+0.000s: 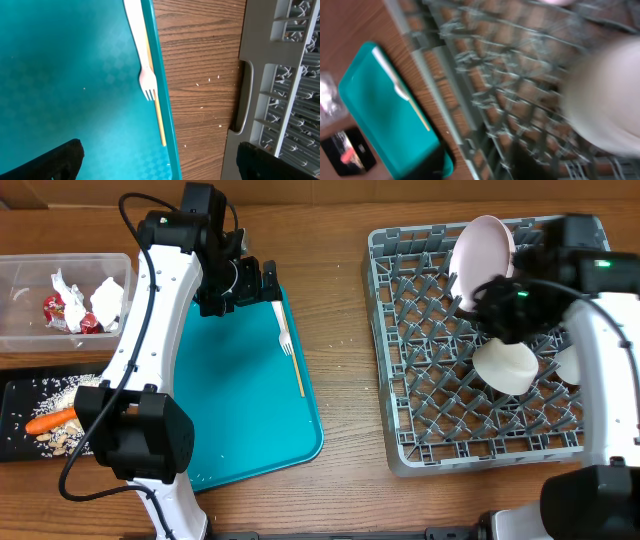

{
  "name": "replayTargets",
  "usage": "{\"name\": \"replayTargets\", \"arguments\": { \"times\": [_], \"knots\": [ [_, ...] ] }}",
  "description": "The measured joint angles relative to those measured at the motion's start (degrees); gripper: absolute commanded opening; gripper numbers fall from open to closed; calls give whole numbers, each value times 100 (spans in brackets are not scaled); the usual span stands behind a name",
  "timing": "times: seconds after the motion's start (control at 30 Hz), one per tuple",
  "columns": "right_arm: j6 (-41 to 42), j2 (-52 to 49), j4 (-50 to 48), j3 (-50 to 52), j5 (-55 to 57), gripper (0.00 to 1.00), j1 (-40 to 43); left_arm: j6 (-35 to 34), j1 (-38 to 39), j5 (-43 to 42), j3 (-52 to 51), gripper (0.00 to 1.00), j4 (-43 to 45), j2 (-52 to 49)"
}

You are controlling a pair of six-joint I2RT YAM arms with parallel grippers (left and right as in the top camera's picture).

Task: Sort waste into correct bins and load items into the dishwasher rack
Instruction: 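Raise the right gripper and move it left toward the teal tray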

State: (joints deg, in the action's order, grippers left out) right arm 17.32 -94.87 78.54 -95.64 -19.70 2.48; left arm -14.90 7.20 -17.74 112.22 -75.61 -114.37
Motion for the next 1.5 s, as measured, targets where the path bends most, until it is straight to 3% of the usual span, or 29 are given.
{"name": "replayTargets", "arguments": {
  "times": [0.17, 0.43, 0.83, 1.17, 1.5],
  "knots": [
    [199, 0, -566, 0, 0, 100, -798, -286, 0, 424, 0, 100, -129, 2],
    [568, 0, -1165, 22, 7, 100, -1370, -1064, -214, 1370, 0, 100, -249, 2],
    [673, 0, -1550, 127, 155, 100, -1746, -1226, -1008, 1558, 0, 100, -503, 2],
    [686, 0, -1596, 127, 197, 100, -1746, -1226, -463, 1473, -11, 100, -579, 0],
    [686, 0, -1609, 127, 197, 100, -1746, -1266, -22, 1552, -817, 100, 127, 2]
  ]
}}
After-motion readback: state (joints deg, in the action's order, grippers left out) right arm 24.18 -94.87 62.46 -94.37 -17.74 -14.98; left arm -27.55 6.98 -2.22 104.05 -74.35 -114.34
